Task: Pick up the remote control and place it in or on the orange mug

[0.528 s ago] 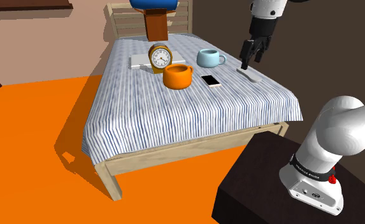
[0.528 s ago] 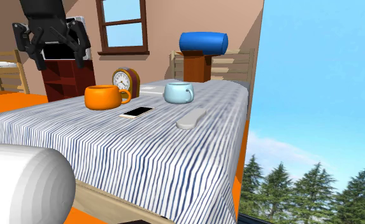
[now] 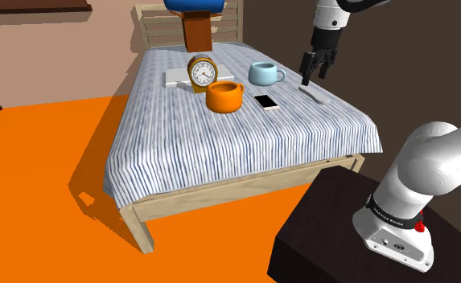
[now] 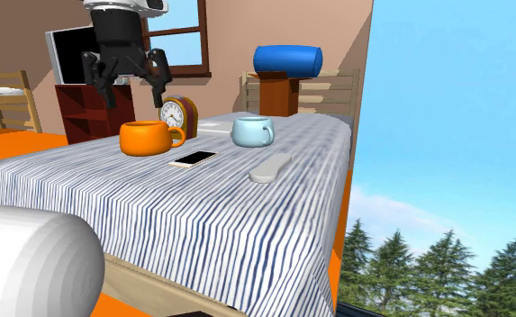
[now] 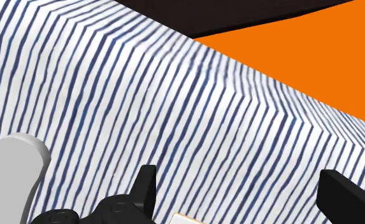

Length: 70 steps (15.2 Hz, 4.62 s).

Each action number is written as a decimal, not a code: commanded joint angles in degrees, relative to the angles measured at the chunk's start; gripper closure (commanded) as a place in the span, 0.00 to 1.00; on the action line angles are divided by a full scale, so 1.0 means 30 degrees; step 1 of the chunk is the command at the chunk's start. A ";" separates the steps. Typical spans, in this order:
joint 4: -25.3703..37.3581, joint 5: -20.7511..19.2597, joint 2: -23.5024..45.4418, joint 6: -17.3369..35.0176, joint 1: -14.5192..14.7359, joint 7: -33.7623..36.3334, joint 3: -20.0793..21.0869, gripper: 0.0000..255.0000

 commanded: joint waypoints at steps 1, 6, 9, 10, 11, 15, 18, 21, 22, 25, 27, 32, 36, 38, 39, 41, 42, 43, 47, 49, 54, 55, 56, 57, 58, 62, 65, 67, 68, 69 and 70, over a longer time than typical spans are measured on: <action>0.0215 -0.0240 0.0957 0.0701 -0.0336 -0.0394 -0.0685 0.00; 0.1151 -0.0559 0.3384 0.2066 -0.1053 -0.1378 -0.2332 0.00; 0.1920 -0.0543 0.4971 0.2793 -0.1419 -0.2013 -0.3302 0.00; 0.2211 -0.0498 0.5521 0.3017 -0.1533 -0.2237 -0.3621 0.00; 0.2518 -0.0432 0.6080 0.3230 -0.1643 -0.2466 -0.3939 0.00; 0.3917 0.0063 0.8421 0.3967 -0.2072 -0.3460 -0.5175 0.00; 0.5145 0.0691 1.0288 0.4378 -0.2428 -0.4292 -0.6034 0.00; 0.6534 0.1537 1.2253 0.4639 -0.2869 -0.5187 -0.6798 0.00; 0.7034 0.1861 1.2929 0.4689 -0.3047 -0.5494 -0.7021 0.00; 0.8657 0.2932 1.5012 0.4713 -0.3688 -0.6412 -0.7585 0.00; 0.8472 0.2968 1.5077 0.4957 -0.3719 -0.6437 -0.7554 0.00; 0.7602 0.3193 1.5459 0.6162 -0.3748 -0.6592 -0.7520 0.00; 0.7351 0.3278 1.5601 0.6537 -0.3759 -0.6650 -0.7506 0.00; 0.7351 0.3279 1.5601 0.6537 -0.3759 -0.6650 -0.7506 0.00; 0.7351 0.3279 1.5601 0.6537 -0.3759 -0.6650 -0.7506 0.00; 0.7353 0.3278 1.5601 0.6534 -0.3760 -0.6650 -0.7506 0.00; 0.7353 0.3278 1.5601 0.6534 -0.3760 -0.6650 -0.7506 1.00; 0.7353 0.3278 1.5601 0.6534 -0.3760 -0.6650 -0.7506 1.00; 0.7350 0.3276 1.5596 0.6533 -0.3760 -0.6650 -0.7507 1.00; 0.7351 0.3276 1.5596 0.6533 -0.3760 -0.6650 -0.7507 1.00; 0.7825 0.3116 1.5328 0.5824 -0.3731 -0.6531 -0.7528 1.00; 0.7992 0.3068 1.5245 0.5585 -0.3723 -0.6495 -0.7533 1.00; 0.8163 0.3022 1.5167 0.5345 -0.3716 -0.6461 -0.7538 1.00; 0.8339 0.2978 1.5092 0.5104 -0.3709 -0.6428 -0.7542 1.00; 0.8519 0.2938 1.5022 0.4862 -0.3703 -0.6398 -0.7546 1.00; 0.9285 0.2800 1.4783 0.3886 -0.3685 -0.6292 -0.7558 1.00; 0.9908 0.2723 1.4650 0.3146 -0.3678 -0.6230 -0.7564 1.00; 1.0348 0.2684 1.4584 0.2648 -0.3676 -0.6197 -0.7568 1.00; 1.0575 0.2668 1.4557 0.2397 -0.3676 -0.6183 -0.7570 1.00; 1.0808 0.2654 1.4535 0.2146 -0.3677 -0.6170 -0.7573 1.00; 1.1045 0.2643 1.4518 0.1893 -0.3678 -0.6160 -0.7575 1.00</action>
